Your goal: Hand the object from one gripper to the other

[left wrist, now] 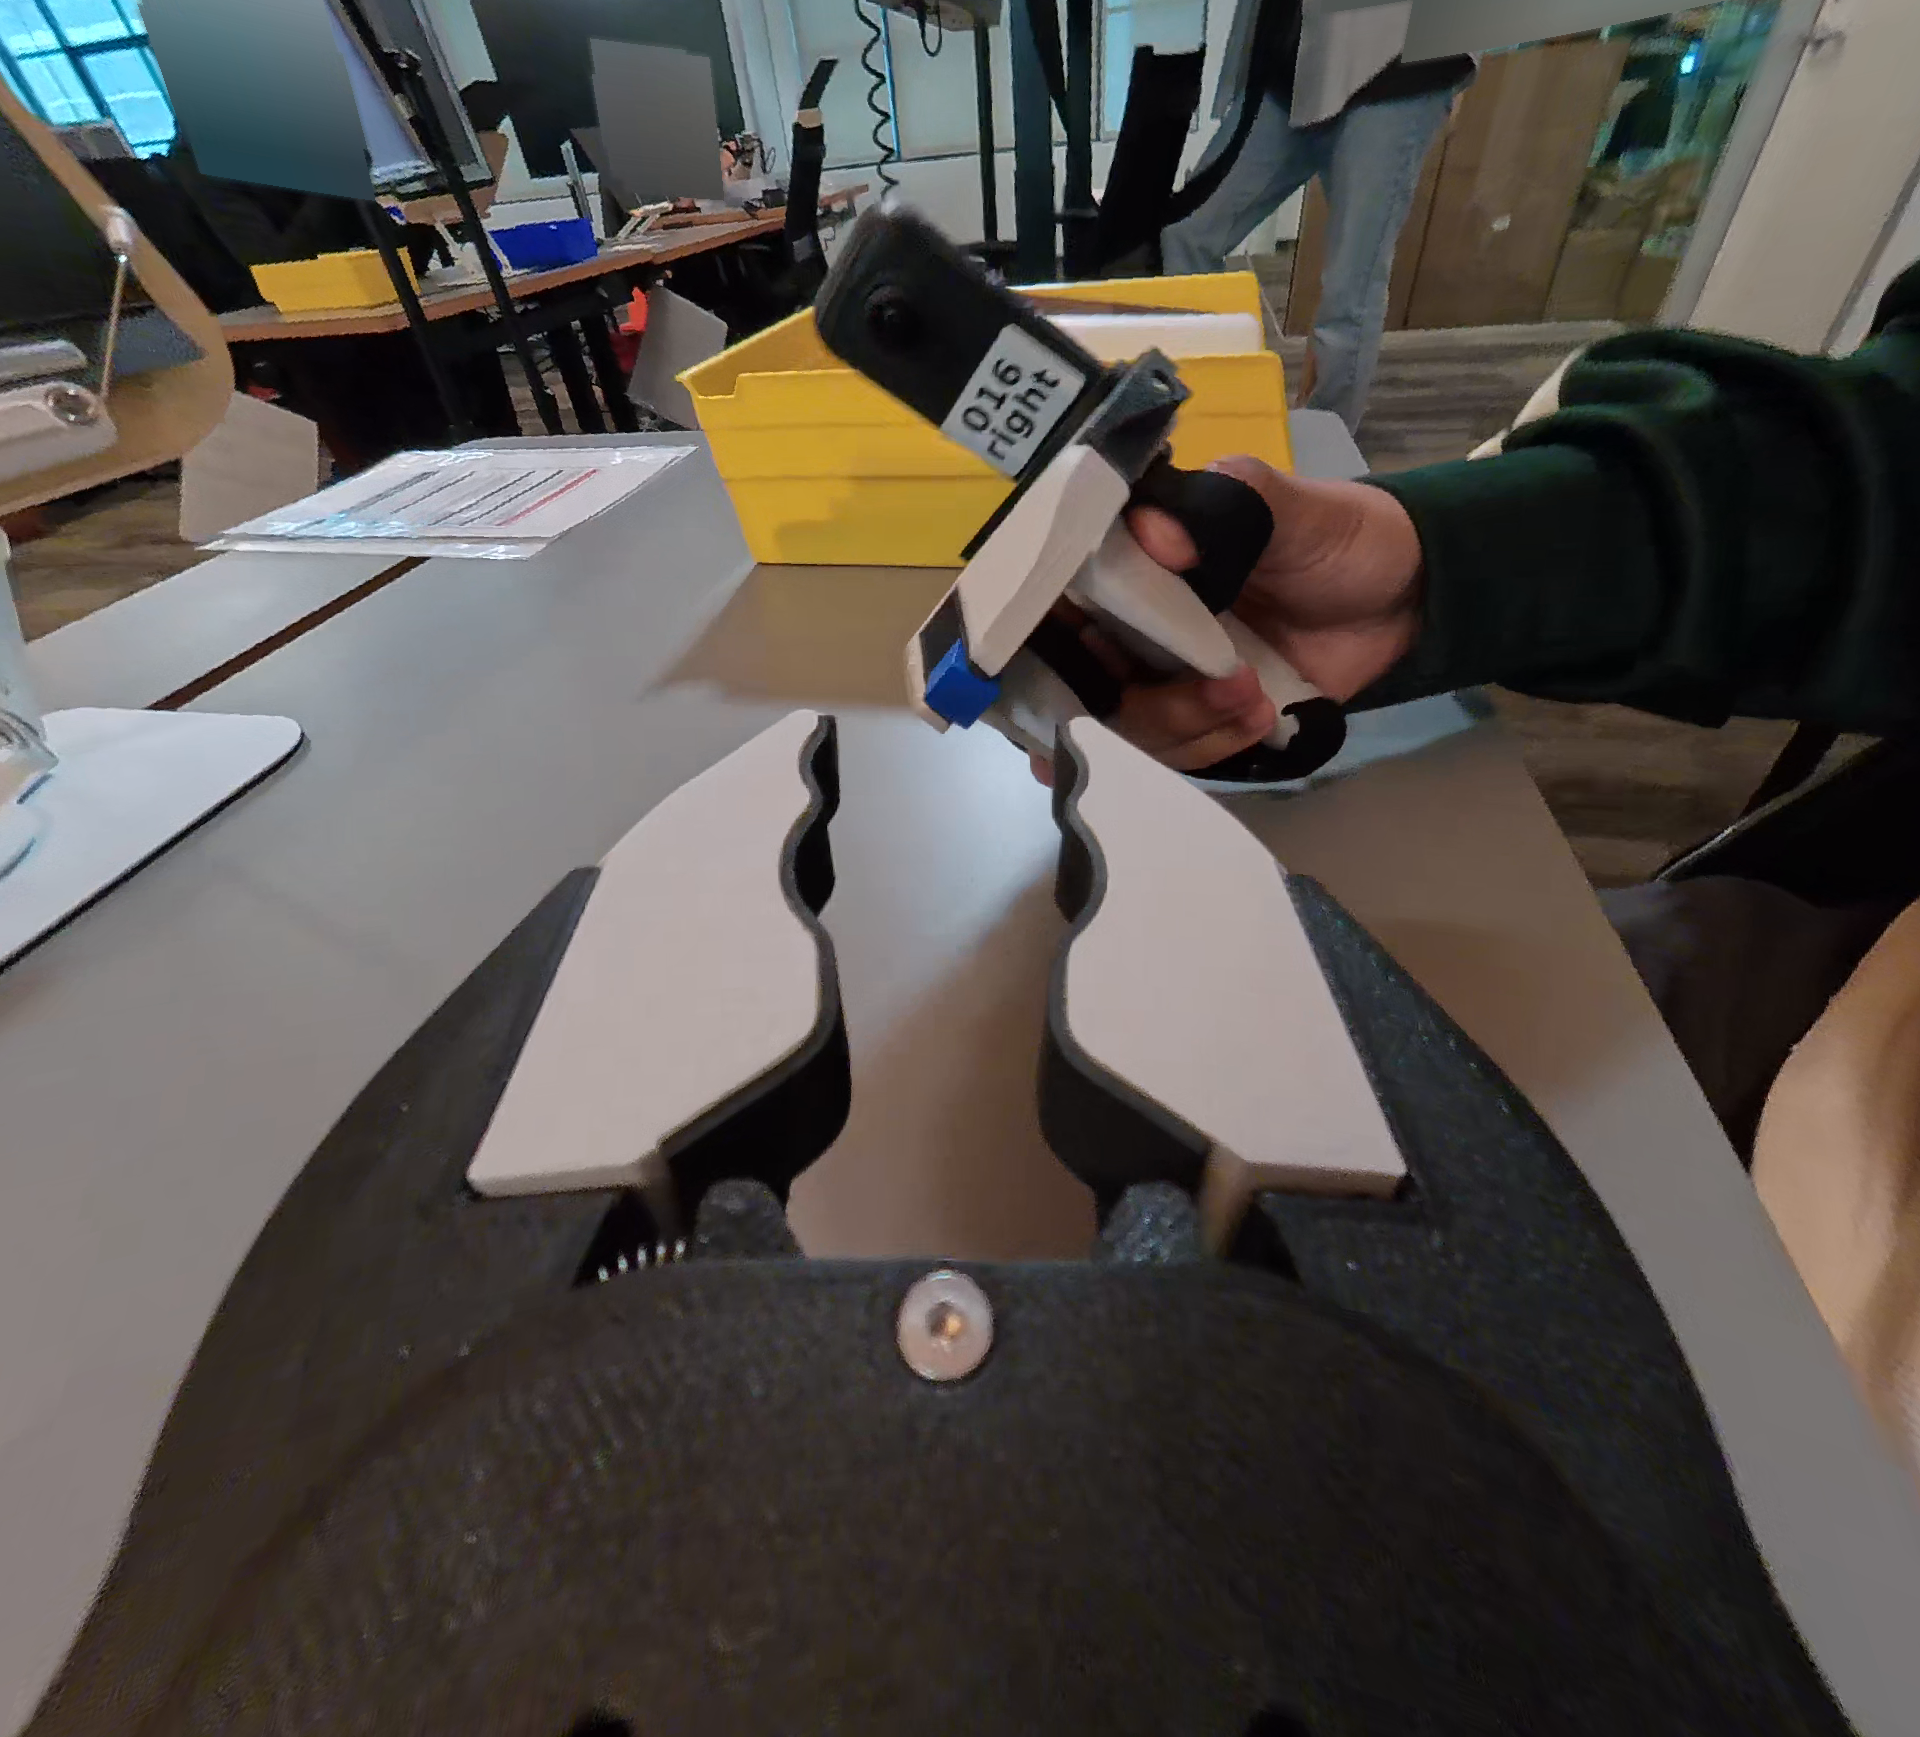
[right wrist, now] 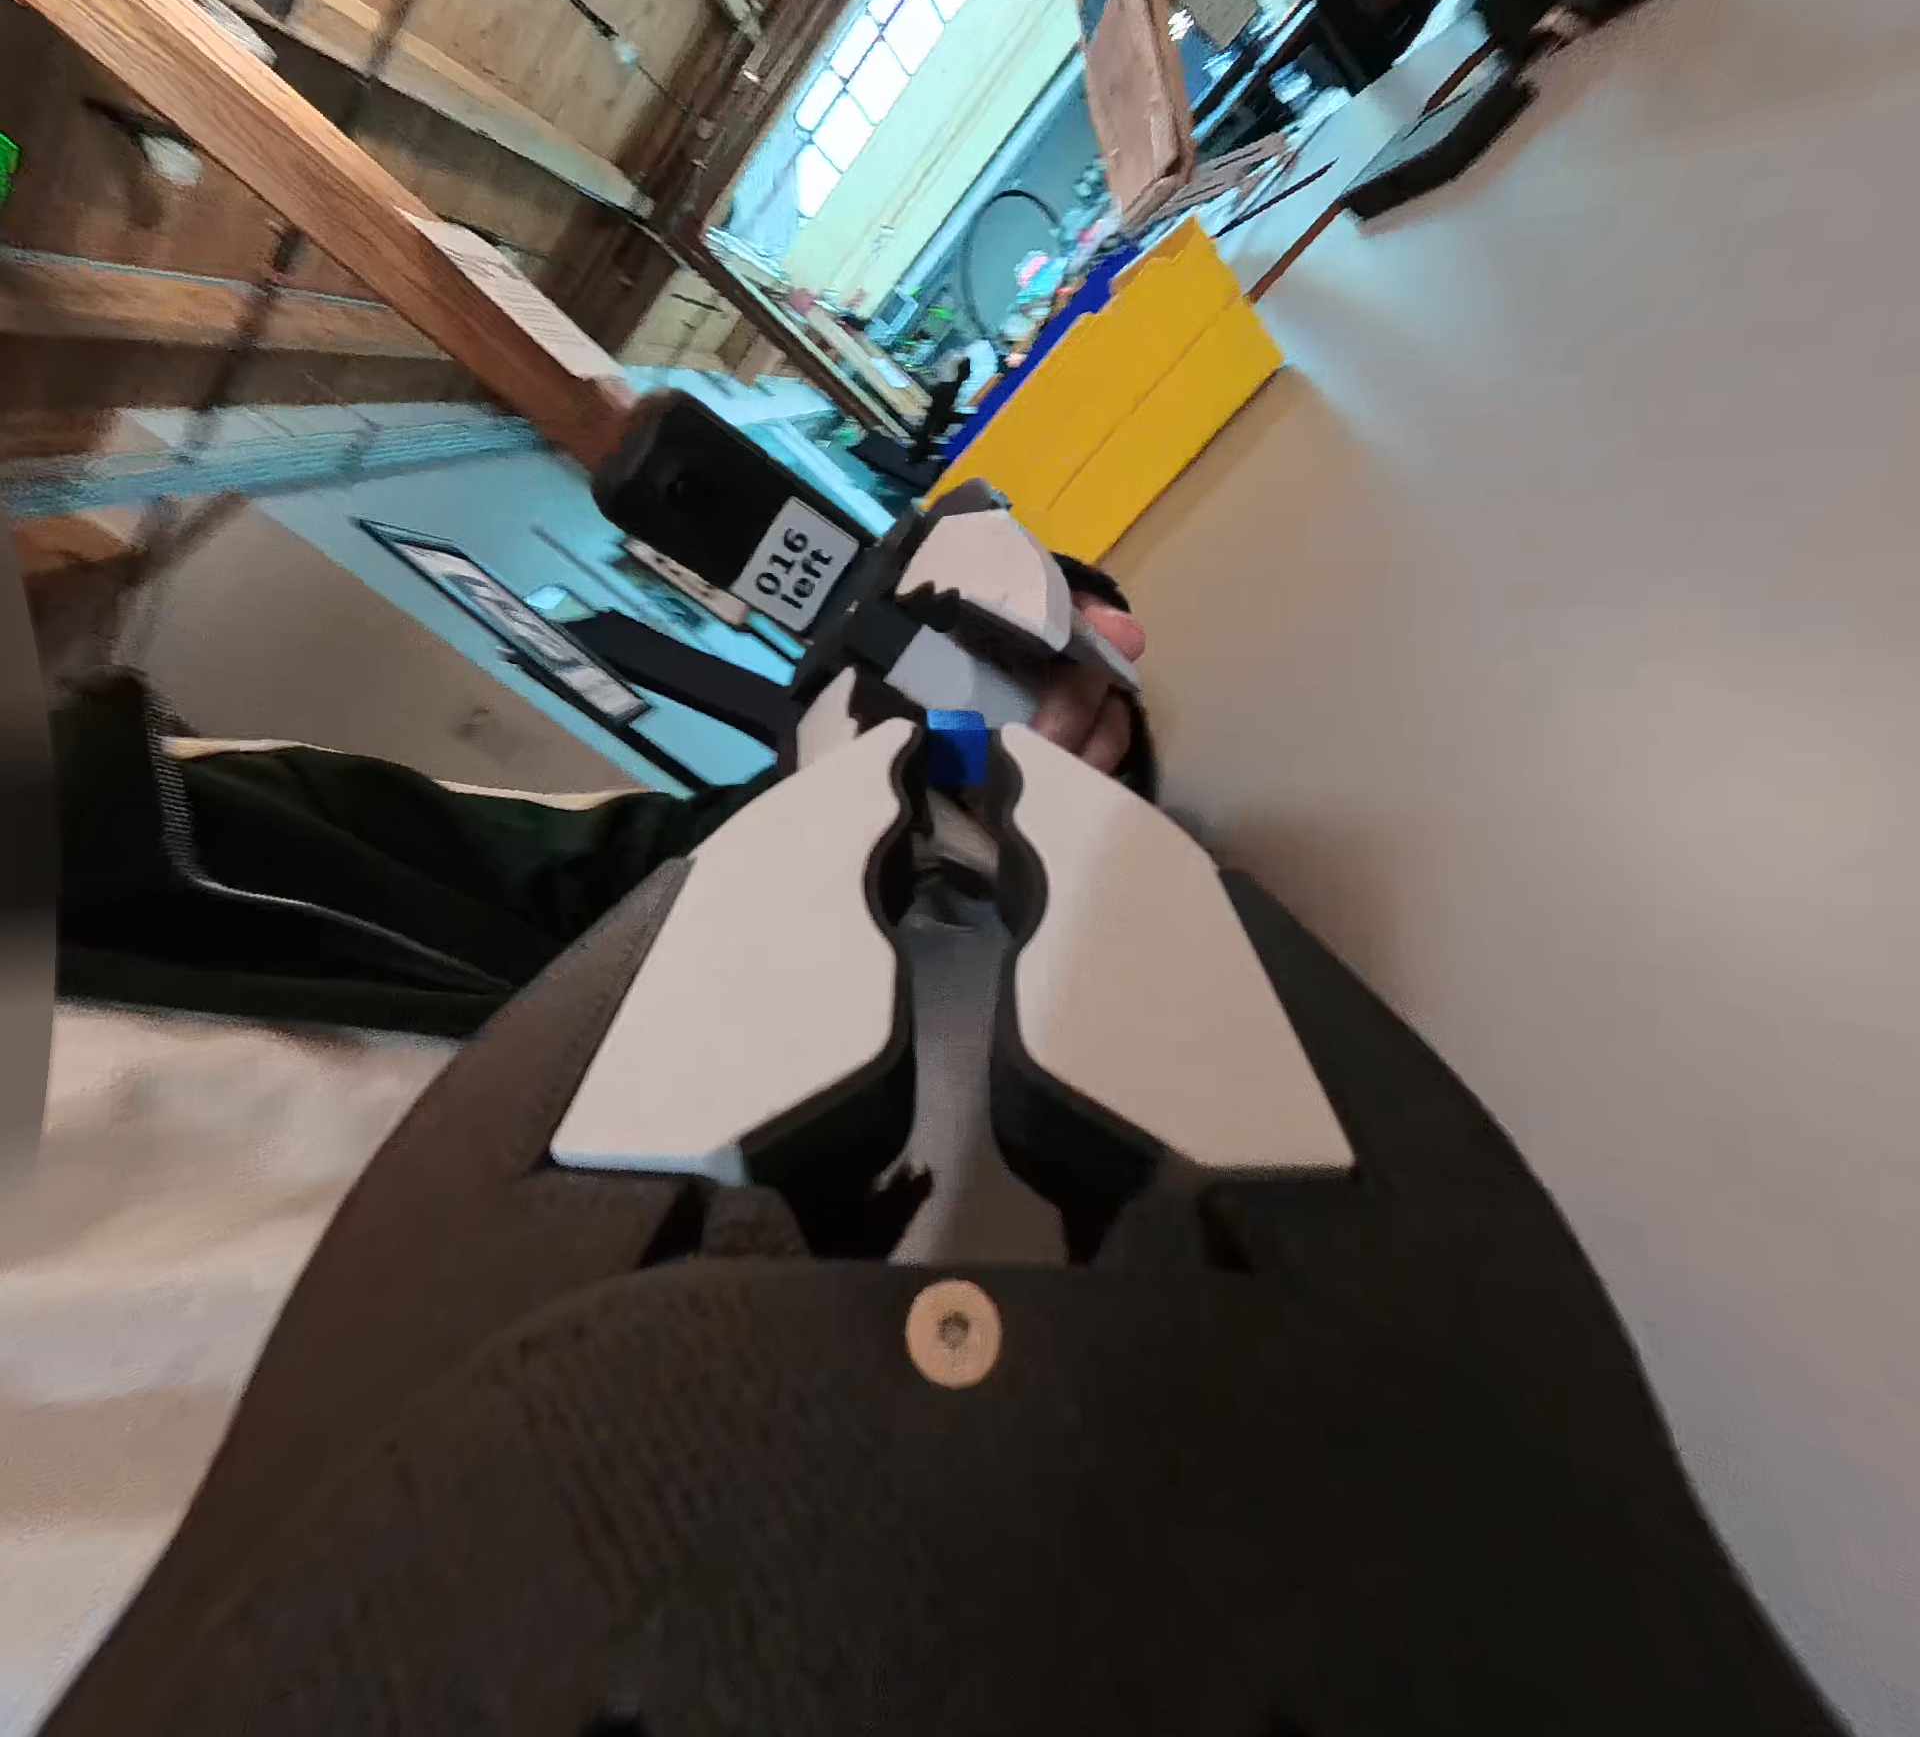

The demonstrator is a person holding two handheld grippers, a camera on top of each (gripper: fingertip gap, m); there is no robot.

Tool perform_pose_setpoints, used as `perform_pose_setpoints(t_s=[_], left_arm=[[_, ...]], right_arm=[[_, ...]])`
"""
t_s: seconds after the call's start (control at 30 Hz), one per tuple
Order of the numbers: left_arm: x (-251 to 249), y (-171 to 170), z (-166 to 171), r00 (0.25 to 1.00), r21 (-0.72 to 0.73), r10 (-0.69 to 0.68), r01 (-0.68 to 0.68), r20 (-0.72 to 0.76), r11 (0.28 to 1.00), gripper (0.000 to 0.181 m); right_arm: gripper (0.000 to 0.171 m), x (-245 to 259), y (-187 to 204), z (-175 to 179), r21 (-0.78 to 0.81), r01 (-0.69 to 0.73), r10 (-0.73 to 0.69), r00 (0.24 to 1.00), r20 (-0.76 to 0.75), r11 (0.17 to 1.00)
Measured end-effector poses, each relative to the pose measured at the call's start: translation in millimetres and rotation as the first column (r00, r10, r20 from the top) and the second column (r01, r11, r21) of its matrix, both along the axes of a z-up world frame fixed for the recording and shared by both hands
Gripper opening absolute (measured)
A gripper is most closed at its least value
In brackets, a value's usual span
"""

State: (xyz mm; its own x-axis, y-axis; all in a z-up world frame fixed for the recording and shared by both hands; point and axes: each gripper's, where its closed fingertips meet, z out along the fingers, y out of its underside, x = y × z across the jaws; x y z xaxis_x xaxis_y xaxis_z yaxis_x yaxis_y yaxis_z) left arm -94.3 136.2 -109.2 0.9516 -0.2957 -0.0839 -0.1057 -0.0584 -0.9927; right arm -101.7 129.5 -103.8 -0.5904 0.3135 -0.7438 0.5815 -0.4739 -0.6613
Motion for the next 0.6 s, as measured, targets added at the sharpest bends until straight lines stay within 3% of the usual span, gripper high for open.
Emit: perform_pose_setpoints(t_s=[0.13, 0.23, 0.3, 0.4, 0.53, 0.6], left_arm=[[-9.7, 0.1, 4.8, 0.993, 0.01, 0.026, -0.027, 0.114, 1.0, 0.05], [-15.4, 0.1, 6.4, 0.981, 0.003, 0.043, -0.044, 0.188, 0.999, 0.058], [-18.4, -0.2, 7.1, 0.976, 0.001, 0.054, -0.055, 0.21, 0.998, 0.062], [-21.7, 0.9, 5.8, 0.972, -0.012, 0.076, -0.076, 0.222, 0.997, 0.069], [-21.4, 2.5, 3.1, 0.971, -0.028, 0.082, -0.077, 0.226, 0.997, 0.072], [-20.8, 2.8, 2.6, 0.972, -0.03, 0.081, -0.077, 0.221, 0.997, 0.072]], right_arm=[[0.011, 0.4, 5.0, 16.9, 0.221, 0.141, -0.108, 0.982, -0.156, 0.965], [0.011, 8.3, 29.6, 59.1, 0.296, 0.297, -0.217, 0.936, -0.276, 0.908], [0.01, 19.9, 64.2, 94.8, 0.355, 0.433, -0.311, 0.883, -0.351, 0.829], [0.011, 43.2, 140.1, 122.8, 0.522, 0.595, -0.471, 0.804, -0.364, 0.611], [0.011, 86.8, 246.1, 86.0, 0.77, 0.557, -0.687, 0.692, -0.222, 0.312], [0.011, 103.1, 275.2, 53.4, 0.847, 0.459, -0.741, 0.66, -0.124, 0.267]])
